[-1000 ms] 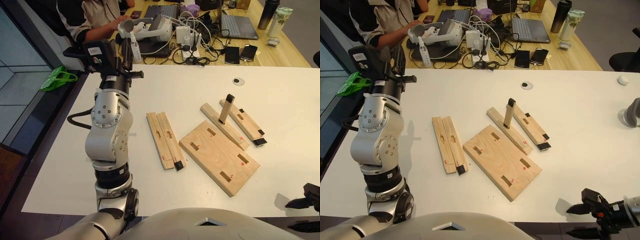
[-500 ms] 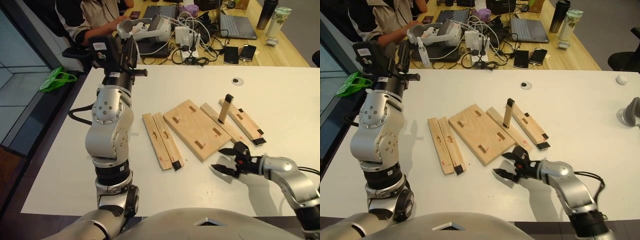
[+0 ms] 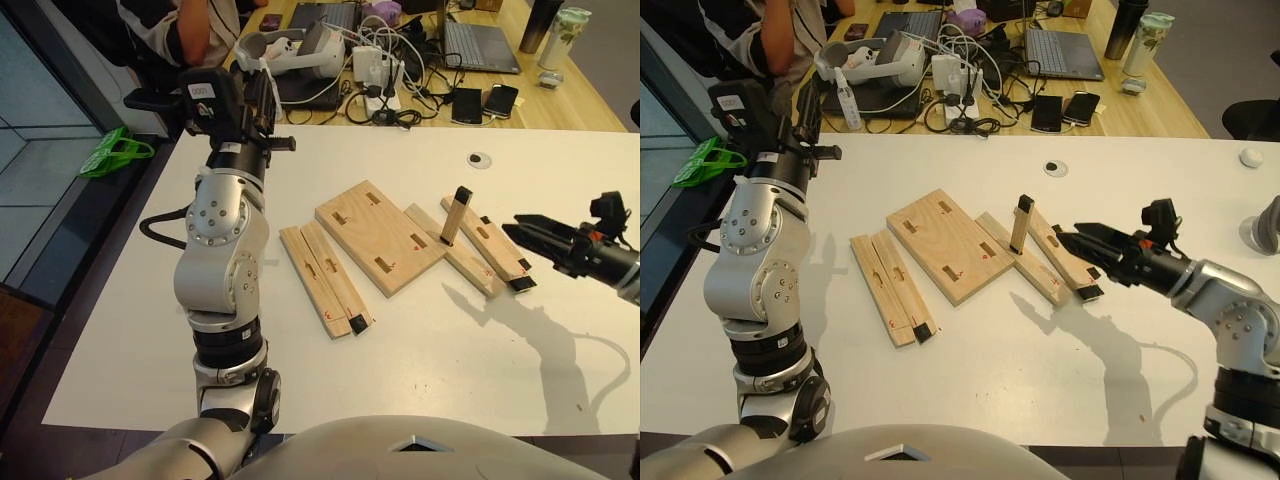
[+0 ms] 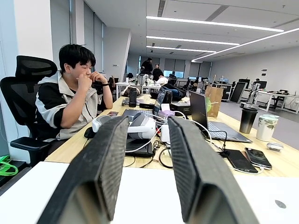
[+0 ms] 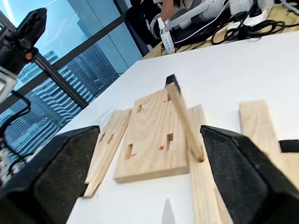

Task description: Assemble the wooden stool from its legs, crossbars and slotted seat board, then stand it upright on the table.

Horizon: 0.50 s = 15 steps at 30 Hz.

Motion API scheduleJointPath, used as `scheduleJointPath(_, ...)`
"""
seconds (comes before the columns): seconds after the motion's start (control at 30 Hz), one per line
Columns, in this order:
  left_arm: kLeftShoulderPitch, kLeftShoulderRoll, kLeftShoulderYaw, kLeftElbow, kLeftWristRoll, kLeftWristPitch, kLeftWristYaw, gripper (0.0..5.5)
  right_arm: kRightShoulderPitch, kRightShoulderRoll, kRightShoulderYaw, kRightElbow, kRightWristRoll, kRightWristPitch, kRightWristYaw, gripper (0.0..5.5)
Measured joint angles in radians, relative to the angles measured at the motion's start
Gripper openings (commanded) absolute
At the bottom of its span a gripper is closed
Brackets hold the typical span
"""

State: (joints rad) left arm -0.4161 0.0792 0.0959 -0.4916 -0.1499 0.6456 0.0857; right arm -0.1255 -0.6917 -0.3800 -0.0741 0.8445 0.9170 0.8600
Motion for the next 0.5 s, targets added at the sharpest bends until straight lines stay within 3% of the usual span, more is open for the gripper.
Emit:
scheduleJointPath(0.17, -0.013, 0.000, 0.000, 0.023, 0.002, -0.008, -0.009, 1.55, -0.134, 0.176, 0.095, 0.005, -0.030, -0.069, -0.130, 4.04)
scheduleJointPath(0.3, -0.024, -0.001, -0.012, 0.034, 0.004, -0.017, -0.011, 1.55, -0.199, 0.283, 0.238, 0.024, -0.162, -0.186, -0.200, 4.04)
scheduleJointPath(0.5, -0.022, -0.002, -0.001, 0.033, 0.003, -0.023, -0.011, 1.55, -0.038, 0.201, 0.319, -0.298, 0.120, 0.102, -0.061, 4.04)
